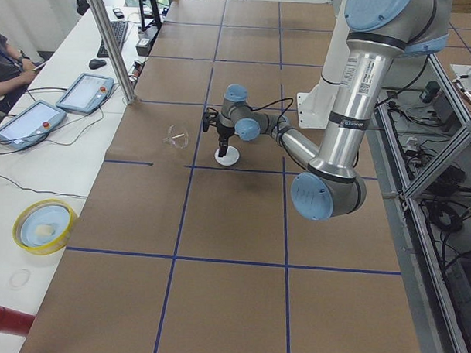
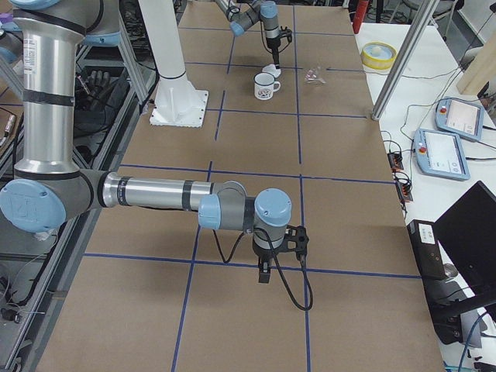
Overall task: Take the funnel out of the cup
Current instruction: 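Grasp the white lid by its knob with the left gripper and lift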
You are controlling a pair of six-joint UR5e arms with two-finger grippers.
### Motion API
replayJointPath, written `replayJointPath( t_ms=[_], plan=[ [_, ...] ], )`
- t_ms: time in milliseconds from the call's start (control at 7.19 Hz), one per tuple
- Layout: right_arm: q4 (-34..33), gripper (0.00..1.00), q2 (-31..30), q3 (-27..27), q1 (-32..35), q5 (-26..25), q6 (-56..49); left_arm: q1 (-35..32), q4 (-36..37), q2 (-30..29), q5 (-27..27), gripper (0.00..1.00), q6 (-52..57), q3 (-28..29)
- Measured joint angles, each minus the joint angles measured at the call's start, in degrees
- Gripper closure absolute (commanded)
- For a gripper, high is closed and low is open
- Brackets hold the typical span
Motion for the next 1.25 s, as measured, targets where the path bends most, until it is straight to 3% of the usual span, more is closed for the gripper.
replayJointPath(
  t_ms=[973, 1112, 1251],
  plan=[
    [0.0, 0.00, 0.0, 0.0, 0.0, 0.0, 0.0, 1.4, 0.2, 1.6, -1.5, 0.36, -0.2, -1.4],
    [0.0, 0.00, 0.0, 0.0, 0.0, 0.0, 0.0, 1.7, 0.2, 1.6, -1.5, 0.46, -0.3, -1.4],
    [0.0, 0.00, 0.0, 0.0, 0.0, 0.0, 0.0, 1.8, 0.2, 1.6, -1.5, 0.69, -0.6, -1.4]
  ],
)
